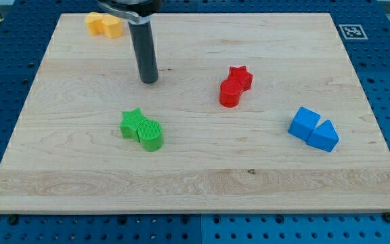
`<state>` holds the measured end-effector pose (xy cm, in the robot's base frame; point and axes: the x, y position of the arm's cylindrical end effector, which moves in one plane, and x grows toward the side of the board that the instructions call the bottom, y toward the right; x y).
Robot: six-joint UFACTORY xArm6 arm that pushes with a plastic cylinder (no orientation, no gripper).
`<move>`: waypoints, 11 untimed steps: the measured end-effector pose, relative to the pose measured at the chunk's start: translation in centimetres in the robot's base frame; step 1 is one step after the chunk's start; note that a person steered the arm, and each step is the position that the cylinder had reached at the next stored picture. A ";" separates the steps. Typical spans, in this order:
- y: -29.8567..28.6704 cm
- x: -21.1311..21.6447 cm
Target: Separate the red circle from the red star
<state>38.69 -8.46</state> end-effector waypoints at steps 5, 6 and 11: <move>12.4 8.8; 15.9 8.7; 12.0 2.9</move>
